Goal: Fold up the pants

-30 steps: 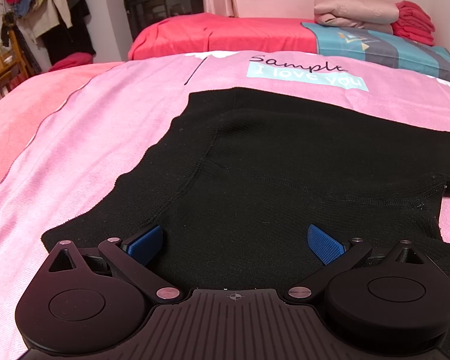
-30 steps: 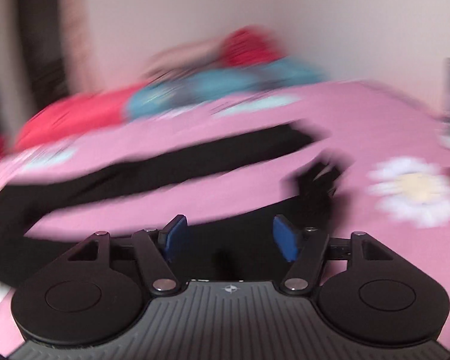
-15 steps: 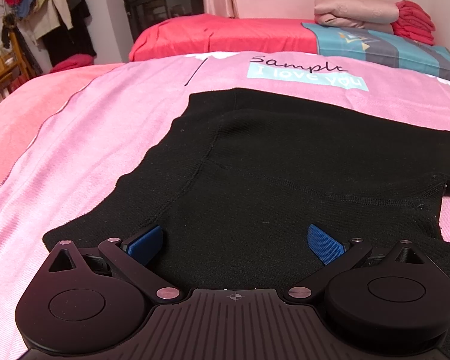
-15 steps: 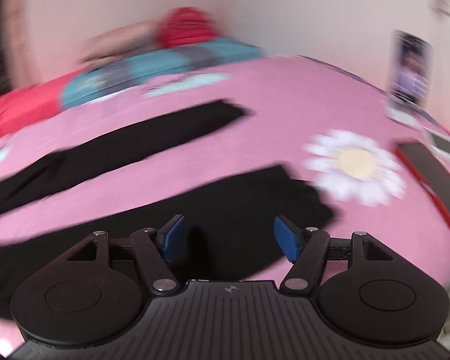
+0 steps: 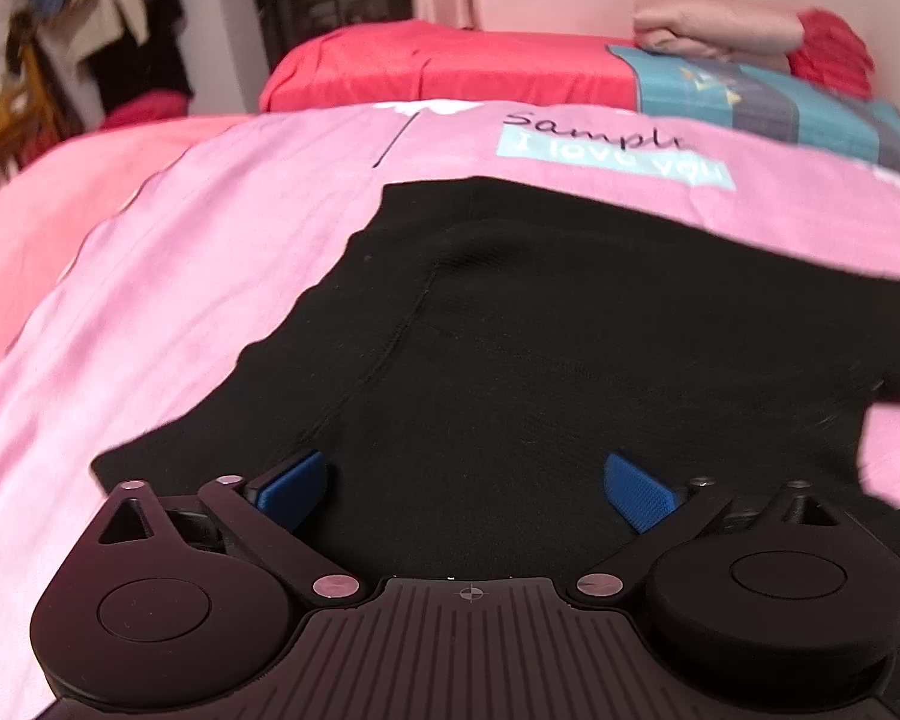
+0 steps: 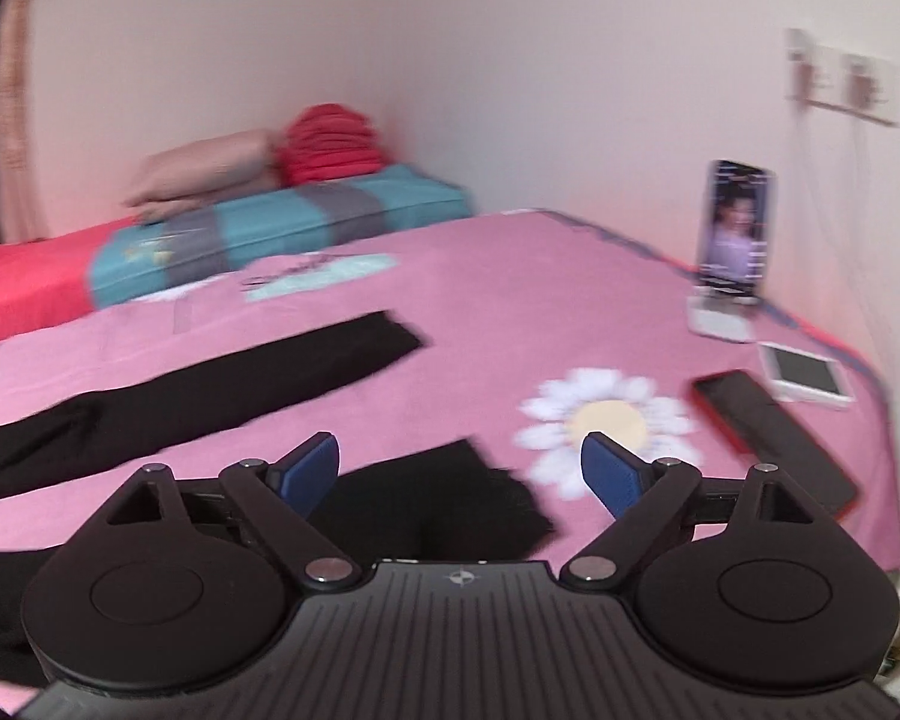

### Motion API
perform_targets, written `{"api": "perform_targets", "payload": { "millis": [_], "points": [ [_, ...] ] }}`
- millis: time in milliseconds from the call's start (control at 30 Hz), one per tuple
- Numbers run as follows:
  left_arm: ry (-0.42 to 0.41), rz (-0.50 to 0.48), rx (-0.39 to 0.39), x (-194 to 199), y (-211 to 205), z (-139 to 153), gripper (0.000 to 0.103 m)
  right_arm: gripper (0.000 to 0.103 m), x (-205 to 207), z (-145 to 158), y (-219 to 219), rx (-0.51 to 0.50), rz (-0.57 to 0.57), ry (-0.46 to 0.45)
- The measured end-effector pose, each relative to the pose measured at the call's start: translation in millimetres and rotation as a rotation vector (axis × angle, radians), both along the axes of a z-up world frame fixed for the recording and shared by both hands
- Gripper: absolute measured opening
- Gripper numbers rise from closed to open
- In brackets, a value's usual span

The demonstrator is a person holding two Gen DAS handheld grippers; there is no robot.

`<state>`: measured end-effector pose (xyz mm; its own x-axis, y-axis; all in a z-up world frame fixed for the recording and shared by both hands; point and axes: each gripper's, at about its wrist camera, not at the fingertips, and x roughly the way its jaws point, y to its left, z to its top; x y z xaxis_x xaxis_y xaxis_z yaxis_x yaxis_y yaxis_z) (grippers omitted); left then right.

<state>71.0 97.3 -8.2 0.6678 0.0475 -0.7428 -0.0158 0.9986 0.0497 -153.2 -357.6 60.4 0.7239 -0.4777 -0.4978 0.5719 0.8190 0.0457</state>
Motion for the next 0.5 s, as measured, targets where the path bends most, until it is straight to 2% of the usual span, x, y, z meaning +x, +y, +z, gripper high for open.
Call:
{"api": "perform_targets", "payload": {
  "millis": [67, 133, 200, 267, 300, 367, 467, 500],
  "points": [
    [-0.014, -0.009, -0.106, -13.9, 10.3, 19.1, 0.103, 0.09, 3.0, 1.6, 4.9, 0.078, 0.1, 0.003],
    [-0.042, -0.033, -0.2, -33.4, 22.6, 37.4, 0.103, 0.089, 7.4, 0.5, 7.7, 0.207, 0.216, 0.008],
    [-0.026, -0.019, -0.232, -50.1, 34.2, 47.9, 0.103, 0.084, 13.6, -4.9, 8.7, 0.367, 0.321, 0.029],
    [0.02, 0.015, -0.224, -63.3, 44.7, 49.8, 0.103, 0.077, 20.2, -15.0, 8.7, 0.512, 0.395, 0.07],
    [0.044, 0.033, -0.218, -68.2, 49.5, 48.2, 0.103, 0.072, 23.1, -21.0, 8.3, 0.562, 0.412, 0.097],
    [0.098, 0.073, -0.233, -75.0, 61.5, 41.1, 0.103, 0.071, 27.6, -31.6, 6.2, 0.621, 0.408, 0.141],
    [0.169, 0.088, -0.347, -73.5, 78.3, 23.6, 0.103, 0.07, 32.5, -45.4, -4.4, 0.672, 0.36, 0.163],
    [0.161, 0.097, -0.369, -73.8, 81.4, 20.8, 0.103, 0.069, 33.2, -48.2, -9.4, 0.704, 0.352, 0.141]
  ]
}}
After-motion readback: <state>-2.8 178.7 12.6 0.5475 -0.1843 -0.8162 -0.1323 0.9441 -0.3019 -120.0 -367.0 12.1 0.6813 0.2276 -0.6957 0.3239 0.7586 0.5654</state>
